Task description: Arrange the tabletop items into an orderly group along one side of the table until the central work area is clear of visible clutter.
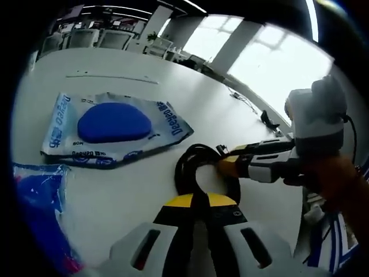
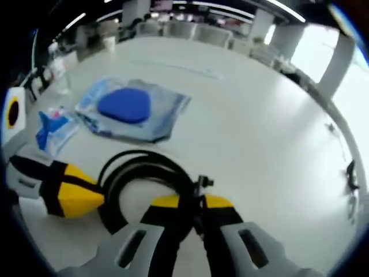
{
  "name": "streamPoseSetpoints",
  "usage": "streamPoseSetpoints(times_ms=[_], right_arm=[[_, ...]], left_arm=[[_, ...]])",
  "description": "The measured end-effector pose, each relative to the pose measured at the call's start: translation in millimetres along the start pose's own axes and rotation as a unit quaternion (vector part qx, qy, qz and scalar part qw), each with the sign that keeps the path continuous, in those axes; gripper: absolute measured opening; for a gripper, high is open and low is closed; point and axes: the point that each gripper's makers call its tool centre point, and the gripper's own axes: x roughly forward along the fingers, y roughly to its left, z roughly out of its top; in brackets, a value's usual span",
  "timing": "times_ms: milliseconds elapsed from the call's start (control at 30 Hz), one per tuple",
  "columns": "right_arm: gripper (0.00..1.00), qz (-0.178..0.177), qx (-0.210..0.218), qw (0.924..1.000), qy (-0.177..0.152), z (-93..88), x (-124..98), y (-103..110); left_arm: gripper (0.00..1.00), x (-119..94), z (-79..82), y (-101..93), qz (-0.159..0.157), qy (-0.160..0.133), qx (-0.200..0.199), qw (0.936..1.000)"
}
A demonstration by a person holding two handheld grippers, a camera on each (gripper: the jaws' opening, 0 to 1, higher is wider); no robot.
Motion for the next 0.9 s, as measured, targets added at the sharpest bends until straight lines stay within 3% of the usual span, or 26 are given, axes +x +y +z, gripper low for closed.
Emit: streamPoseSetpoints(times_ms=[100,167,267,433,600,900], right_arm=[[0.11,-0.006,0.017,0.9998,0.002,-0.3,0,-1],[0.12,-0.007,0.018,0.9998,0.002,0.1,0,-2],[0.14,-0.008,0.025,0.9997,0.002,-0.3,0,-4],[0.24,-0.029,0.031,0.9991,-0.002,0.4,-5,-13],[0.33,-0.034,0.046,0.9983,-0.015,4.8,-12,-17],[0.46,-0.046,0.059,0.9963,-0.043,15.4,-27,-24]], left_arm=[[0.09,-2,3.5,-0.2,0.0,-0.007,0.012,0.9999],[0.12,-4,7.4,-6.5,-0.02,-0.015,0.019,0.9995],[0.16,-7,11.3,-10.1,-0.023,-0.02,0.055,0.9981],[0.23,-14,17.3,-9.1,-0.022,-0.025,0.06,0.9977],[0.36,-22,27.7,-5.5,-0.009,-0.04,0.09,0.9951],[0.59,-41,47.6,-16.9,-0.033,-0.074,0.112,0.9904]])
